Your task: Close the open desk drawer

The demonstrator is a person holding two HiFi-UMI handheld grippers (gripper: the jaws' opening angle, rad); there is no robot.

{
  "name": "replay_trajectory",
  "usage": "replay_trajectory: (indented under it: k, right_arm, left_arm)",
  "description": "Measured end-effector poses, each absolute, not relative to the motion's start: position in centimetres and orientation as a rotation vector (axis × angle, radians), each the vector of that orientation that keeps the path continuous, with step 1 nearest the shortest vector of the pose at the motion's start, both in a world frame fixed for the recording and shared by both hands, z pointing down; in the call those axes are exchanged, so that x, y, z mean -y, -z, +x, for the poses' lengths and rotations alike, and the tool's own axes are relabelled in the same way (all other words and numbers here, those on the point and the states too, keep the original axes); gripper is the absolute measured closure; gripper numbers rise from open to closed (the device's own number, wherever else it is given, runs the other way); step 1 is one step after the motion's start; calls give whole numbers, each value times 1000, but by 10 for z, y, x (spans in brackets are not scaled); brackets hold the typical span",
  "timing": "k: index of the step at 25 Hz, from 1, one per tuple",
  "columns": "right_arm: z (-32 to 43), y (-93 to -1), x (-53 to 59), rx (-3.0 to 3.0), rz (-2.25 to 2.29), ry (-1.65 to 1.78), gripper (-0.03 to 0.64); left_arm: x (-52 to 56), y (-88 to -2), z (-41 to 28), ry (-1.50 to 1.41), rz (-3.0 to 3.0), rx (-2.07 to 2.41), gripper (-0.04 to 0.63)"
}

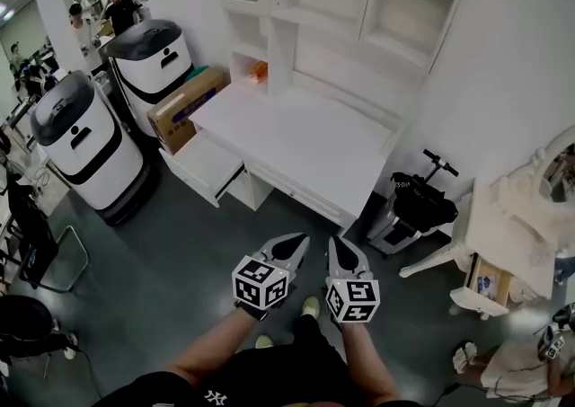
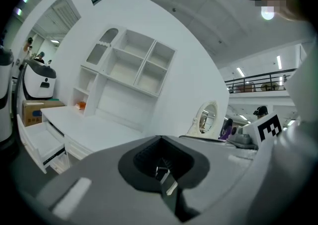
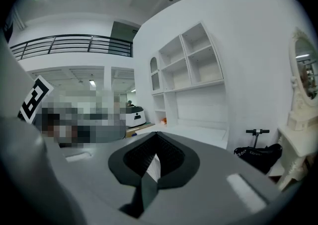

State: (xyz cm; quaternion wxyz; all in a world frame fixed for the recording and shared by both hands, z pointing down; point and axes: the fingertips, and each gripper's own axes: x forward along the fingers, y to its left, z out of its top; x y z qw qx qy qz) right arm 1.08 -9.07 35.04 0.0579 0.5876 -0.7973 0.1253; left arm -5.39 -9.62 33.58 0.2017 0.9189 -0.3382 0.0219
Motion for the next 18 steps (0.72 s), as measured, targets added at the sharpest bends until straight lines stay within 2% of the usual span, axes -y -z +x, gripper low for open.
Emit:
replay_trajectory:
  k: [18]
  right_arm:
    - [-20, -314, 74, 2492, 1760, -305, 594]
  left_arm:
    - [78, -300, -86, 11, 2606, 979, 595]
